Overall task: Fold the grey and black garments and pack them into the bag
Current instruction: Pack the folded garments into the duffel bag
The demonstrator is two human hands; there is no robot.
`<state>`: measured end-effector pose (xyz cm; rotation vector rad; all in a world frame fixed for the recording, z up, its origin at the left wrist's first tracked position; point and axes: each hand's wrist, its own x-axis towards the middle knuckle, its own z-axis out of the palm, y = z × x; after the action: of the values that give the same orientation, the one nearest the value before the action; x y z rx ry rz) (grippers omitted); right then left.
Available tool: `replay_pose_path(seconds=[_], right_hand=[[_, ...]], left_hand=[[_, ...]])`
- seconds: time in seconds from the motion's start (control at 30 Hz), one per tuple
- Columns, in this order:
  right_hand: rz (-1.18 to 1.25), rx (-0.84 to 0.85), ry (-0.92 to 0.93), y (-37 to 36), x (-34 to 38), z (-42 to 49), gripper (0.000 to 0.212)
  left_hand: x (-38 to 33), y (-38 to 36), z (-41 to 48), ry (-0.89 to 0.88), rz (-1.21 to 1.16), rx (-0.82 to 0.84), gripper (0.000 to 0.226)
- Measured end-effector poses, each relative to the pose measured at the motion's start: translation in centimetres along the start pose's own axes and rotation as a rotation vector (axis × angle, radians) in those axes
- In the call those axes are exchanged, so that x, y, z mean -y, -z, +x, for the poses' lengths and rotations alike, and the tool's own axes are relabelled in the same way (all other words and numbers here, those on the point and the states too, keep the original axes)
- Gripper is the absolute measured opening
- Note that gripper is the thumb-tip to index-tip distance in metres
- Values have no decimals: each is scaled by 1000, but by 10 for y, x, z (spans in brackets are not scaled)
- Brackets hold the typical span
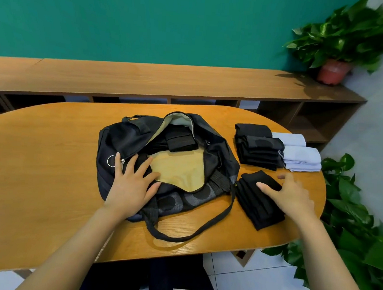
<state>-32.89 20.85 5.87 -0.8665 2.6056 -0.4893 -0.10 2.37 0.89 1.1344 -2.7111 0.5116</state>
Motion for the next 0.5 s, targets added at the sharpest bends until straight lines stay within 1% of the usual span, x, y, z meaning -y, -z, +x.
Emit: replay_pose_path(seconds=[0.03,0.07,0.13,0.17,0.23,0.37,0.5], right_hand=[[90,112,-39,4,2,3,81],[165,203,-55,6,5,5,78],[223,326,-39,8,9,3,49],[222,366,-37,7,10,2,42],[223,444,-53,5,11,0,42],[230,500,-75,-3,19,-8,58],[247,492,-43,-8,33,-19,50]], left_hand=[[0,0,0,1,-1,-3,51],[0,0,0,3,-4,-4,51],[0,-1,0,6,-11,-10,51],[0,-1,0,8,-15,-15,51],[0,-1,-1,11,-24,-18,51],[1,0,-1,14,-44,31,51],[-1,3,0,54,-93,121,55]])
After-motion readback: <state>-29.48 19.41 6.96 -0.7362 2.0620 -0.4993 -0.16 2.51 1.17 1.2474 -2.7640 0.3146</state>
